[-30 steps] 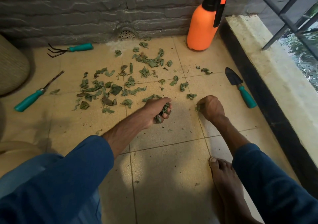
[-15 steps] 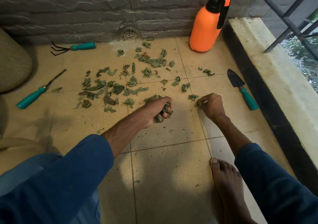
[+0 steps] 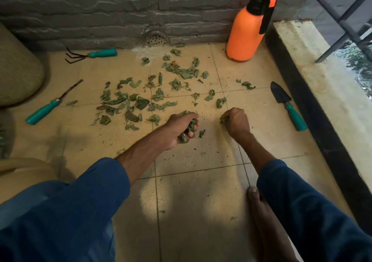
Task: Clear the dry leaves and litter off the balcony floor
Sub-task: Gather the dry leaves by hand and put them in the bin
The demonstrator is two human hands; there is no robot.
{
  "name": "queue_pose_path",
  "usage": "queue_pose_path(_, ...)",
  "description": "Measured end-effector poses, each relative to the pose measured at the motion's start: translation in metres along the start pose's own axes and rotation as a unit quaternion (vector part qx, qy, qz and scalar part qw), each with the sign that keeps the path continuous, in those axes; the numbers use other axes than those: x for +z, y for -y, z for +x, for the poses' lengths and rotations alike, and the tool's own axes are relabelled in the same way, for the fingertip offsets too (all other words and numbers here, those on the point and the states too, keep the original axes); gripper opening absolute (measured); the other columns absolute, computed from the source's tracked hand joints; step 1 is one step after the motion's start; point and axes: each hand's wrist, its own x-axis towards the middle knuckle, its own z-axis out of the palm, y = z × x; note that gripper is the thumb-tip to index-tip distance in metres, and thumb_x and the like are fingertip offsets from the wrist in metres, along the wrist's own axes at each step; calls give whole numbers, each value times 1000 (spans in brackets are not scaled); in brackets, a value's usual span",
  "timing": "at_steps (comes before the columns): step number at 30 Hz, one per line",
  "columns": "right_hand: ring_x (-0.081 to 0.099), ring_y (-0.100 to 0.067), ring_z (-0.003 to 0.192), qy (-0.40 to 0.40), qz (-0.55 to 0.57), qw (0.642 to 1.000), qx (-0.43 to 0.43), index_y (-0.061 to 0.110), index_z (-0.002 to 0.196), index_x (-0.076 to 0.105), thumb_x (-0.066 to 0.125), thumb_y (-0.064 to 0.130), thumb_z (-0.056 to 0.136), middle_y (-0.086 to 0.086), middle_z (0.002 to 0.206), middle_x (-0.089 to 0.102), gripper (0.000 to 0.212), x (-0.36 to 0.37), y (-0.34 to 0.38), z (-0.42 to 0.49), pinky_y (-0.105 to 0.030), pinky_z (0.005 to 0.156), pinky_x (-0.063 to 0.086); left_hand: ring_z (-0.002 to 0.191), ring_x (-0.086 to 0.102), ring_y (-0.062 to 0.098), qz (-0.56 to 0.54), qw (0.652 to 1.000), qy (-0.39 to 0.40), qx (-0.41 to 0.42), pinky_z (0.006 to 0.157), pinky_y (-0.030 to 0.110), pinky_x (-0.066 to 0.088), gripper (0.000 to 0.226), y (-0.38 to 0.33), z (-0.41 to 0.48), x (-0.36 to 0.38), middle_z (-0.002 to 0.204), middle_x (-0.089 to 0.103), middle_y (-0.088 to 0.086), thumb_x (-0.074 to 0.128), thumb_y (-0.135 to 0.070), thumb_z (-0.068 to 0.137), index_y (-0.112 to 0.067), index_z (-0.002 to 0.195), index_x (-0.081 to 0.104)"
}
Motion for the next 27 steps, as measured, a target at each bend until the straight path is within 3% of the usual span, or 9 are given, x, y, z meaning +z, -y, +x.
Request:
queue_pose_path(3,70,-16,87,-3,67,998,8,5,101,78,74,-3,85,-9,102,76,19,-10,4,-7,-30,87,60,44,47,10,0,1000,-2,1,36,17,28,25,-1,-1,0,64,57,-1,64,-29,99,-12,81,65)
queue_pose_path(7,67,0,59,-33,241,970,13,0,98,78,73,-6,86,-14,92,77,14,-41,28,-26,-14,58,56,45,48,11,-4,1000,-14,1,36,17,30,27,0,-2,-3,66,59,0,63,-29,100,-11,80,67)
queue_pose_path(10,69,-4,62,11,393,920,-3,-10,103,74,67,-13,87,-21,91,74,18,-68,60,-42,-23,56,57,44,50,10,-28,999,-34,-29,35,17,32,31,0,-2,-3,68,64,1,60,-31,102,-10,81,71)
queue_pose_path(12,71,-10,67,49,430,899,-72,-14,105,71,65,-19,85,-27,94,73,22,-81,80,-48,-26,58,58,44,50,11,-56,997,-41,-46,36,16,32,31,-2,-1,-3,72,68,3,55,-31,103,-11,87,72)
queue_pose_path(15,71,-6,70,44,335,928,-159,-5,102,77,71,-17,80,-13,91,76,26,-83,104,-54,-20,62,57,46,49,12,-84,995,-33,-51,38,15,30,27,-9,-4,0,77,70,4,48,-27,102,-14,91,69)
queue_pose_path(17,66,2,63,3,247,957,-155,8,97,81,73,-14,76,0,86,76,32,-76,118,-57,-12,62,55,46,49,12,-92,994,-33,-49,38,14,29,30,-12,-8,3,70,68,4,41,-25,105,-14,90,65)
queue_pose_path(20,65,3,67,-23,190,971,-143,16,98,82,72,-13,75,-2,91,79,37,-68,133,-63,-6,62,51,43,49,11,-97,993,-41,-49,37,15,30,37,-13,-12,2,61,65,2,38,-31,106,-13,85,63)
queue_pose_path(24,72,-12,75,-16,156,977,-142,20,102,82,72,-9,74,-1,93,79,41,-60,143,-68,-31,67,62,43,53,13,-109,990,-78,-45,39,16,33,51,-11,-10,-4,63,63,3,41,-49,105,-11,82,65)
queue_pose_path(27,68,-14,65,-23,156,976,-151,19,100,82,71,-10,70,-1,83,78,43,-58,159,-73,-28,61,58,49,58,18,-74,987,-144,-9,45,21,41,51,-6,-5,-7,70,66,7,48,-54,102,-9,88,69)
